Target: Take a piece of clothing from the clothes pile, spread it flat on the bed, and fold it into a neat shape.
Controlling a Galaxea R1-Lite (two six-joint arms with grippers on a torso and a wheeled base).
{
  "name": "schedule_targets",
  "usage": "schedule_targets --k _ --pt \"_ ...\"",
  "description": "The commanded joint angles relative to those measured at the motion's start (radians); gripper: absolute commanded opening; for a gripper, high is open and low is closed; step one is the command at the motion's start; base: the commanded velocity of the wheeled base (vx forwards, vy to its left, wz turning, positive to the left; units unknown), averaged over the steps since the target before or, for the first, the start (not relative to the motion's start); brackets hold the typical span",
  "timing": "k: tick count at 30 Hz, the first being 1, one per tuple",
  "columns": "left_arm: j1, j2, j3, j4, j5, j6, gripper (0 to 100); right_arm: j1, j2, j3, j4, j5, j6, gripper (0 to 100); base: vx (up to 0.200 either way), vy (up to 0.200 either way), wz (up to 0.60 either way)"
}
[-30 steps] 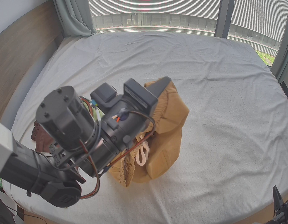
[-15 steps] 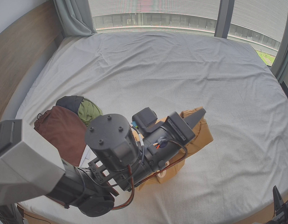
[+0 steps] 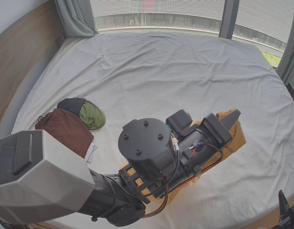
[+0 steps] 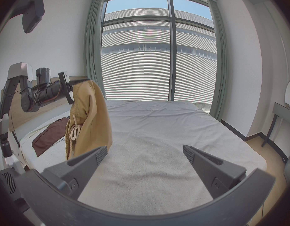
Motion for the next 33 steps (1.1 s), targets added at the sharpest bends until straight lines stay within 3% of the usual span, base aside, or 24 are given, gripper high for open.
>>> schedule_targets --k 1,10,16,22,26,29,33 --pt "-0.022 -0.028 -0.046 0.002 0.0 -0.011 0 0.0 -0.009 0.015 0.0 0.001 0.0 100 0.0 0.0 0.0" --pt "-0.028 -0.069 -0.184 0.009 0.012 -0.063 0 0.0 -0.009 0.015 0.0 0.001 0.0 100 0.0 0.0 0.0" --pt "-0.016 -0.145 -0.193 0.005 0.017 -0.105 0 0.0 -0.009 0.016 0.0 0.001 0.0 100 0.0 0.0 0.0" --pt "0.061 -0.145 -0.023 -0.007 0.012 -0.094 0 0.0 -0.009 0.015 0.0 0.001 0.0 100 0.0 0.0 0.0" --pt "0.147 -0.065 0.182 -0.128 0.003 -0.034 0 0.0 -0.009 0.015 0.0 0.001 0.0 100 0.0 0.0 0.0" --pt "0.202 0.03 0.229 -0.151 0.011 0.055 0 0.0 -0.009 0.015 0.0 0.001 0.0 100 0.0 0.0 0.0" --pt "0.233 0.056 0.25 -0.151 0.014 0.067 0 0.0 -0.009 0.015 0.0 0.001 0.0 100 0.0 0.0 0.0"
